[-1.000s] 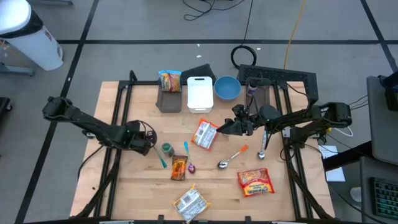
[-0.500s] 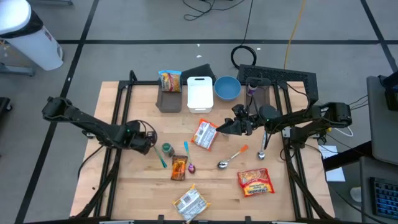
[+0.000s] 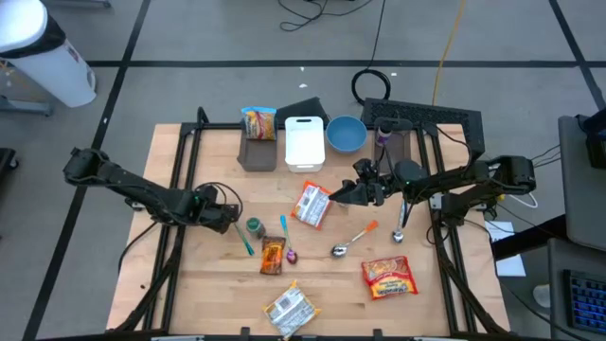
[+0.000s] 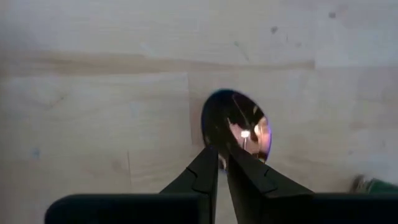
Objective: Pick & Place Food Item
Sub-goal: Put the left blue spoon into the white bin
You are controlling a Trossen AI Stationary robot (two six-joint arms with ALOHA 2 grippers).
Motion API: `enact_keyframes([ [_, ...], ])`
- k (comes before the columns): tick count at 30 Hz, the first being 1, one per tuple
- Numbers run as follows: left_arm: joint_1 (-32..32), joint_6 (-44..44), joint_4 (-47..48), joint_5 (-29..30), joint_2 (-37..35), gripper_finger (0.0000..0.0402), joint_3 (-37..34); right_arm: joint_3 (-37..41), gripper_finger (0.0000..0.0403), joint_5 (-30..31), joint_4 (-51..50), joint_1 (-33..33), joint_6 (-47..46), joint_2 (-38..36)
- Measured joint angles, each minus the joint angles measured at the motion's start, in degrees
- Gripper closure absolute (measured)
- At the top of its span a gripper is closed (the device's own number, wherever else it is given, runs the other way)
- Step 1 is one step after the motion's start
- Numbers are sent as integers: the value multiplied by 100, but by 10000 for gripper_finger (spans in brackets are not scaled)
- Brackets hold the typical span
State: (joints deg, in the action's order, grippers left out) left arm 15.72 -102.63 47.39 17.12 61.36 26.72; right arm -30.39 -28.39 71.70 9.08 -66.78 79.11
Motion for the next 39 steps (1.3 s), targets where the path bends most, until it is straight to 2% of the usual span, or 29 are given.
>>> enact_keyframes([
  [4, -1, 341, -111, -378, -88, 356, 1, 0, 190, 3, 0, 0, 7, 0],
  [7, -1, 461, -102, -400, -283, 336, 110, 0, 190, 63, -12, 0, 49, 0],
  [13, -62, 1085, 31, -213, -923, 258, 562, -2, 190, 158, -68, -2, 151, 0],
  [20, -613, 2394, 804, -705, -1327, 180, 1379, -2, 190, 138, -87, -2, 235, 0],
  [23, -1035, 3055, 1139, -793, -1318, 163, 1666, -2, 190, 136, -83, -2, 319, 0],
  [25, -1428, 3537, 1327, -1065, -1305, 156, 1788, -2, 190, 136, -85, -5, 319, 0],
  [31, -3071, 5038, 1422, -2454, -1254, 154, 1762, -2, 190, 136, -83, -7, 365, 0],
  [36, -4348, 6411, 1457, -3245, -888, 162, 1757, -2, 190, 136, -83, -7, 363, 0],
  [39, -4873, 7163, 1577, -3589, -527, 166, 1757, -2, 190, 136, -83, -15, 316, 0],
])
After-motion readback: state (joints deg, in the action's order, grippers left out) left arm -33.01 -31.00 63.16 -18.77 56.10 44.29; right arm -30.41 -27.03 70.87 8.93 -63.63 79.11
